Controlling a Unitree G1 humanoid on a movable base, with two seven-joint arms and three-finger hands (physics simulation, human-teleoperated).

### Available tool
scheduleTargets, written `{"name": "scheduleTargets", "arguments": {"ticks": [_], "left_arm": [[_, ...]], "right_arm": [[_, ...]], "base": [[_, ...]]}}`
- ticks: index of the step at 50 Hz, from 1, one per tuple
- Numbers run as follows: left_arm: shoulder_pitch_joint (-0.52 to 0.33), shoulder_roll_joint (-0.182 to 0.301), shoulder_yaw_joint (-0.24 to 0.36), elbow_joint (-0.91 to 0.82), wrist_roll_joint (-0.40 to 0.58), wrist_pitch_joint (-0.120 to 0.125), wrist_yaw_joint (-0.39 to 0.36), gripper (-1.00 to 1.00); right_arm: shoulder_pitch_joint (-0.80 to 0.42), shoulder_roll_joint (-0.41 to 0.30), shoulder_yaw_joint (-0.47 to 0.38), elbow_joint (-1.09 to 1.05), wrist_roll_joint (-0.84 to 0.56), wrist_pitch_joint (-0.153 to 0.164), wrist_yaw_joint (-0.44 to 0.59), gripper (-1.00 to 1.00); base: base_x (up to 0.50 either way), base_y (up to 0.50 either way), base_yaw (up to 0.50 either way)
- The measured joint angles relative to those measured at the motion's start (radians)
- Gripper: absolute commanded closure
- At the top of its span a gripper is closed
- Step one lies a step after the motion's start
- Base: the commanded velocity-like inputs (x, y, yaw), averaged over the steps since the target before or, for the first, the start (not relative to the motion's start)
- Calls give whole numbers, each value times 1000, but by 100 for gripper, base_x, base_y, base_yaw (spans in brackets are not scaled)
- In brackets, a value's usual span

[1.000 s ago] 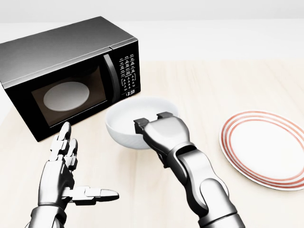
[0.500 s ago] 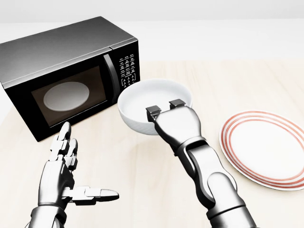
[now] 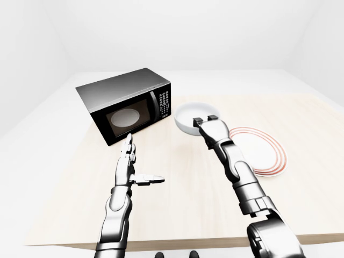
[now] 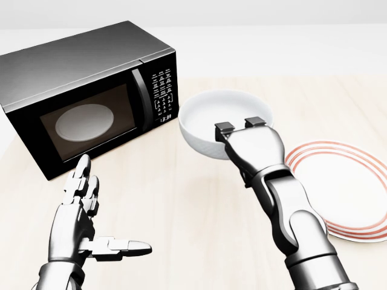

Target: Pick up the white bowl and put it on the plate.

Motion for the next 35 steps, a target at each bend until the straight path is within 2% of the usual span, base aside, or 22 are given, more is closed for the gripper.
{"name": "scheduleTargets", "arguments": {"ticks": [35], "left_arm": [[0, 0, 0, 2, 3, -2, 1, -100]], "right_arm": [[13, -149, -95, 35, 140, 44, -35, 100]], "base": [[0, 0, 0]]}}
